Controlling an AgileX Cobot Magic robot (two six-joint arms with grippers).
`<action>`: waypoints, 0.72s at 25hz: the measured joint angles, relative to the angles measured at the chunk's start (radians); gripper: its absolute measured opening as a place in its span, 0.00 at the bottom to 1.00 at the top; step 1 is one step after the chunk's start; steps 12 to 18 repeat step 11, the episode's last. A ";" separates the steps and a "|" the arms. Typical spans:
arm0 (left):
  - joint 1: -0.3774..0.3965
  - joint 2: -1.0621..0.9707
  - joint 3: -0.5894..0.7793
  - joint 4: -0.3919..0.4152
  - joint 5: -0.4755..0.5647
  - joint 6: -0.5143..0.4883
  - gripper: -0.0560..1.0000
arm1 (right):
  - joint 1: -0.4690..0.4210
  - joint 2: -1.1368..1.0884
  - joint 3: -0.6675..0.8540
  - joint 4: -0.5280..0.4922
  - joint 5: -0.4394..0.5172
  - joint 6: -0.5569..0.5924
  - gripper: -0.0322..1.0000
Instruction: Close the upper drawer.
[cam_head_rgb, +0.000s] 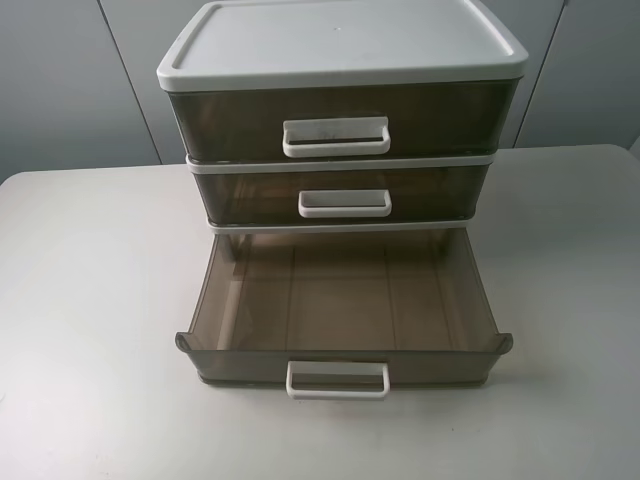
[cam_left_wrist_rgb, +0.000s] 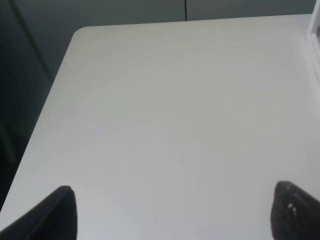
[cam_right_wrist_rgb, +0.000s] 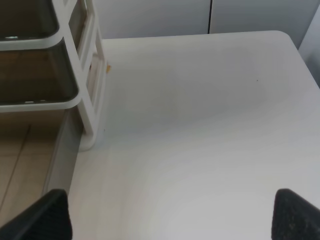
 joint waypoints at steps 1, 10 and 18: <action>0.000 0.000 0.000 0.000 0.000 0.000 0.76 | 0.000 0.000 0.000 0.000 0.000 0.000 0.62; 0.000 0.000 0.000 0.000 0.000 0.000 0.76 | 0.000 0.000 0.000 0.000 0.000 0.000 0.62; 0.000 0.000 0.000 0.000 0.000 0.000 0.76 | 0.000 0.000 0.000 0.000 0.000 0.000 0.62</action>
